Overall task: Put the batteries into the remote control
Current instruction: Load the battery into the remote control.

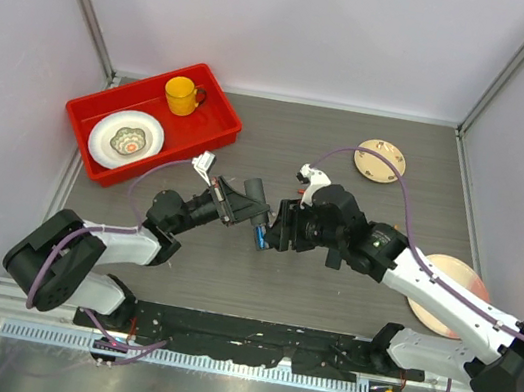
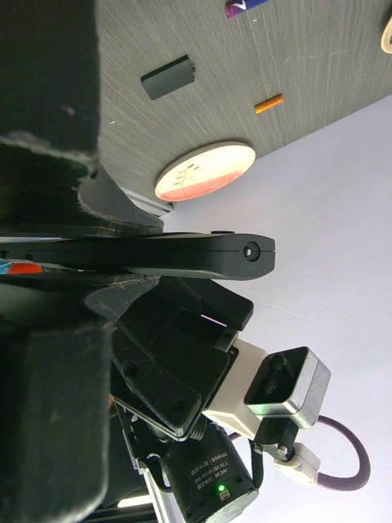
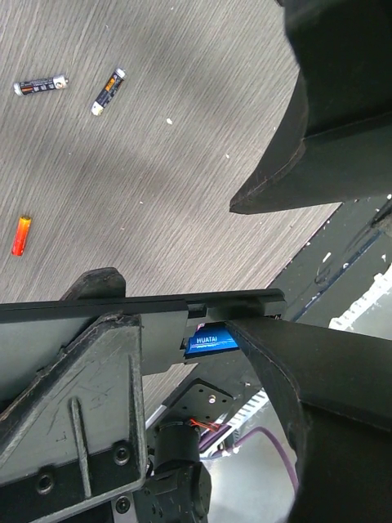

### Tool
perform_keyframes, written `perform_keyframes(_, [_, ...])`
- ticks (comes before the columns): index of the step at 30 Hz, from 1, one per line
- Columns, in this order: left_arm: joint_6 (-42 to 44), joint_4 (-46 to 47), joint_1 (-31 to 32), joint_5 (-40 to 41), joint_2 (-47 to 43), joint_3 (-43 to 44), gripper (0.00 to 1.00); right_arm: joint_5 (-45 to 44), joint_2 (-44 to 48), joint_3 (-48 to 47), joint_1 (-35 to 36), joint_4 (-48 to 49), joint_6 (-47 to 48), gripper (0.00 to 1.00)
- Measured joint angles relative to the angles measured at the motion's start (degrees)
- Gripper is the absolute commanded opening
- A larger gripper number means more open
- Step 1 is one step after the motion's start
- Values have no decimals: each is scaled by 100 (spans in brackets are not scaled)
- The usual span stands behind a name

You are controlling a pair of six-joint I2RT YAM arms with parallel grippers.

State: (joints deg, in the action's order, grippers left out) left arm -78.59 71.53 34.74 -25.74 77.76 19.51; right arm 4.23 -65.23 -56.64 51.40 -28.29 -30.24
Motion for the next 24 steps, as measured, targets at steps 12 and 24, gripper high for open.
perform_keyframes(12, [-9,101,9,22,-2,0,0,-197,39,-173,31,-254,37,61])
perform_keyframes(24, [-26,238,46,61,-2,0,0,-424,208,-221,68,-400,48,62])
